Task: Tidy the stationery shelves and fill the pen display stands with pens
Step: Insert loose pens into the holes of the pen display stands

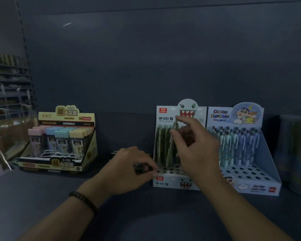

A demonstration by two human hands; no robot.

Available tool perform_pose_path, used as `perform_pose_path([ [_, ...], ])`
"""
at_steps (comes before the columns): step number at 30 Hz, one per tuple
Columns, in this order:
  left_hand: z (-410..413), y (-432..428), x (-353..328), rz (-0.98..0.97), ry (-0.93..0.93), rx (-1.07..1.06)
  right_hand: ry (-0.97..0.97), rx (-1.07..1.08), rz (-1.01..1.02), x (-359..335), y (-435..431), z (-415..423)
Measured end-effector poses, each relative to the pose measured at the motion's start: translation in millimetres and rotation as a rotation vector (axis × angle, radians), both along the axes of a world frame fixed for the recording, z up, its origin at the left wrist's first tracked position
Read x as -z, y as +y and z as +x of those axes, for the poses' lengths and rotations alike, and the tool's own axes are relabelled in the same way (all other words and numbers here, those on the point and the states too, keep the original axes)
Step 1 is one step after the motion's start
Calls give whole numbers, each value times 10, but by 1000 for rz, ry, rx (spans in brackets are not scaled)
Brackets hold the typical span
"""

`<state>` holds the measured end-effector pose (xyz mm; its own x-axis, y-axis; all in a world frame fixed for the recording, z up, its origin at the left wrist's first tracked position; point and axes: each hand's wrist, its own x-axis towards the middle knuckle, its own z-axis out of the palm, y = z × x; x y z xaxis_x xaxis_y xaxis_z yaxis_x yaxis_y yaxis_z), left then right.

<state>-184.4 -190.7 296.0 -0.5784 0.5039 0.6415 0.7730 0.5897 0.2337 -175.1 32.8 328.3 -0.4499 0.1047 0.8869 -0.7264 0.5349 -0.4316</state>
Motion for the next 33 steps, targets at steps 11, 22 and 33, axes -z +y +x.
perform_pose_path([
  [11, -26, -12, 16, -13, 9, 26, -82, -6, 107, 34, -20, -66],
  [22, -61, -240, -37, 474, -160, 80, -400, -75, 231, 84, 83, 47],
  [33, -374, -389, 255, 56, 41, -432, -365, -98, 45, 128, 55, 89],
])
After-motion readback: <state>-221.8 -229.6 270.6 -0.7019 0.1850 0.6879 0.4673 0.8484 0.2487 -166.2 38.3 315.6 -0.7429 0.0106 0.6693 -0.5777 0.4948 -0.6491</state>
